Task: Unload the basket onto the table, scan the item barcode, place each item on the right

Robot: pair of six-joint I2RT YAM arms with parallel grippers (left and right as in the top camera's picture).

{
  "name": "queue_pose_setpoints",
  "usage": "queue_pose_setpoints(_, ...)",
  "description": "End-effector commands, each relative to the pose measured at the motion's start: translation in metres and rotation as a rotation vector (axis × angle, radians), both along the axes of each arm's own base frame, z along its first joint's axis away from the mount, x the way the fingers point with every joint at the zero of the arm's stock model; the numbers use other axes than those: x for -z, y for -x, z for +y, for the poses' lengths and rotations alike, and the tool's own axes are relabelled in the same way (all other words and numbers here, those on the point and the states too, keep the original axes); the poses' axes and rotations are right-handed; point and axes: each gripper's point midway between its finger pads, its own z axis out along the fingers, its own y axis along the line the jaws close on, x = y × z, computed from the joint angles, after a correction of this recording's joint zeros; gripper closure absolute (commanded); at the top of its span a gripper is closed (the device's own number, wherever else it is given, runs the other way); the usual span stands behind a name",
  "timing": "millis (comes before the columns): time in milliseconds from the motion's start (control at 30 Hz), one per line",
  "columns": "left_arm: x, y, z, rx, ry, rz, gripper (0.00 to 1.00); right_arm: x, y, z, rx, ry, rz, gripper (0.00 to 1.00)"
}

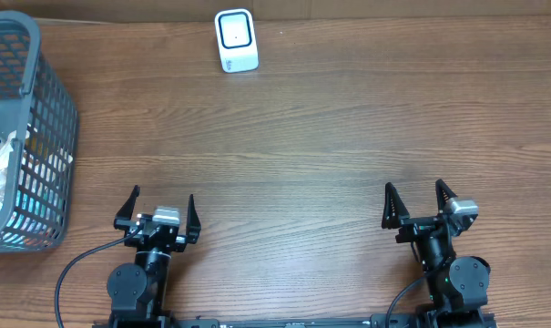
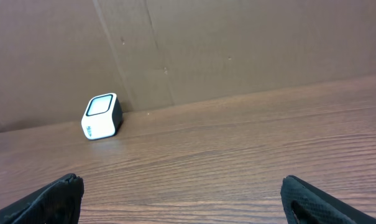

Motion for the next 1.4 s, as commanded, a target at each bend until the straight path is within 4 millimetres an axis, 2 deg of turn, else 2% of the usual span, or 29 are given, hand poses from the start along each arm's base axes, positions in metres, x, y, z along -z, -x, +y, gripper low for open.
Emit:
queue_pose_setpoints(0, 0.000, 0.000, 0.003, -0.021, 0.062, -0.005, 0.01, 0.001, 0.000, -0.001, 0.004, 0.003, -0.007, 0.00)
queue_pose_setpoints(267, -0.005, 0.001, 0.003, -0.030, 0.196, -0.006, 0.00, 0.001, 0.000, -0.001, 0.004, 0.003, -0.006, 0.00)
queue_pose_setpoints(567, -0.037, 0.007, 0.000, -0.012, 0.230, -0.022, 0.00, 0.001, 0.000, -0.001, 0.004, 0.003, -0.007, 0.00)
queue_pose_setpoints(767, -0.066, 0.007, -0.006, 0.014, 0.247, 0.033, 0.00, 0.001, 0.000, -0.001, 0.004, 0.003, -0.006, 0.00)
queue_pose_setpoints(867, -0.088, 0.001, -0.011, 0.038, 0.276, 0.073, 0.00, 0.001, 0.000, -0.001, 0.004, 0.003, -0.006, 0.00)
queue_pose_setpoints(1167, -0.154, -0.036, -0.024, 0.058, 0.330, 0.356, 0.00, 0.001, 0.000, -0.001, 0.004, 0.003, -0.007, 0.00)
queue_pose_setpoints(1367, -0.179, -0.053, -0.047, 0.157, 0.381, 0.577, 0.01, 0.001, 0.000, -0.001, 0.004, 0.003, -0.006, 0.00)
